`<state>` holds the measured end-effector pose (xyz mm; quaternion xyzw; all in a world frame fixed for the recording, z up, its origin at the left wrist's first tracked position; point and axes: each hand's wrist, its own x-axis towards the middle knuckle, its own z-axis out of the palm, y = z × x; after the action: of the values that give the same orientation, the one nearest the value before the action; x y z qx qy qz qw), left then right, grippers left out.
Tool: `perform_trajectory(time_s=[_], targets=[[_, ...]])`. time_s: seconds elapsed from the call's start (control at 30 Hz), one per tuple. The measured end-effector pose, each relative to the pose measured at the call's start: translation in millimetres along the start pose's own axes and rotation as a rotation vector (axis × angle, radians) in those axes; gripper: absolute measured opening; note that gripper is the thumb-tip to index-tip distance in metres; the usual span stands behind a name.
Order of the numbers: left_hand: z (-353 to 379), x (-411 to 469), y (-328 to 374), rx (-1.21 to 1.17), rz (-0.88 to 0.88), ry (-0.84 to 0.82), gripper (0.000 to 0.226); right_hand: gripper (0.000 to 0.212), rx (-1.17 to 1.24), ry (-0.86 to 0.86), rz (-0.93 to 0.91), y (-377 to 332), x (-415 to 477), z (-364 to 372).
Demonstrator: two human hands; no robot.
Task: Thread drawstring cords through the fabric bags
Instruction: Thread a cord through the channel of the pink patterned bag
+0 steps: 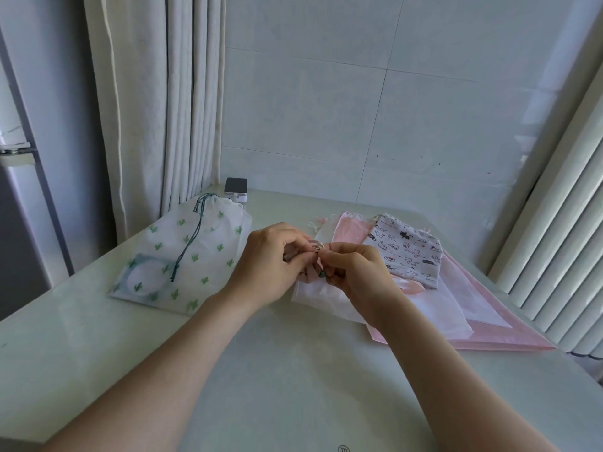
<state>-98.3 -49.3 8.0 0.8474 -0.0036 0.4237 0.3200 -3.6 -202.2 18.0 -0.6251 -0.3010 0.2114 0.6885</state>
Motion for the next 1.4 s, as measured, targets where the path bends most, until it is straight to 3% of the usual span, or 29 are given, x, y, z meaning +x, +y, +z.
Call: perform_trajectory(time_s=[0.07,0.2,0.3,0.53,0.7,1.07,1.27,1.4], targets=[[2,-2,3,0.063,-0.018,-0.033,0.007,0.028,-0.027,0.009,-0.021,0,0,0],[4,-5,10,0.173,-0.246,-0.208,0.023,0.018,-0.116,-0.034,-0.066,2,-2,2],[-1,-3,11,0.159,-0.307,-0.215,0.034,0.013,-0.157,-0.019,-0.088,3,-3,5],[-5,1,17,-0.117,-0.378,-0.156,0.033,0.013,-0.113,0.058,-0.078,1,0,-1],[-8,5,17,-0.258,-0.473,-0.174,0.047,0.016,-0.157,0.04,-0.111,1,-3,2],[-6,2,17,-0.098,-0.457,-0.035,0.048,0.011,-0.185,0.122,-0.131,1,-4,0],[-4,-2,24,-0.322,-0.505,-0.237,0.039,0.015,-0.201,0.109,-0.141,-2,-8,3],[-5,-3,18,-0.243,-0.389,-0.213,0.022,0.011,-0.197,0.138,-0.133,-4,-7,0]])
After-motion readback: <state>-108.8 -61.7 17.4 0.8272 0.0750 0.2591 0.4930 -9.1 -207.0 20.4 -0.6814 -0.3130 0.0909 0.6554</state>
